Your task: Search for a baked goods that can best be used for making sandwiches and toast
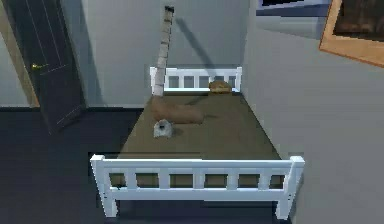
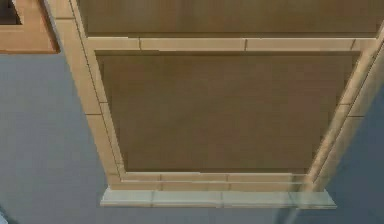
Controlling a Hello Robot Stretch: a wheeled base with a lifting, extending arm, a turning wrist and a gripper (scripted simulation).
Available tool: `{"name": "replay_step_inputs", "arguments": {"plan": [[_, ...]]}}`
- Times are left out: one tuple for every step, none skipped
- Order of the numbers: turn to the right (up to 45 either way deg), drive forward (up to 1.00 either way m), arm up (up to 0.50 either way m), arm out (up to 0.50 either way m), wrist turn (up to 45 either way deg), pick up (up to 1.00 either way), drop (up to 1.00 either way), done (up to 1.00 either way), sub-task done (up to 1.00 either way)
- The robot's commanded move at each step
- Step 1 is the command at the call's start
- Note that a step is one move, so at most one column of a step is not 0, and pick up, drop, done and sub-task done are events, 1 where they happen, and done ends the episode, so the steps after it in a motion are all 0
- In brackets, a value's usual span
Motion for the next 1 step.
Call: {"name": "replay_step_inputs", "arguments": {"plan": [[0.0,0.30,0.00,0.00,0.0,0.00,0.00,0.00,0.00]]}}
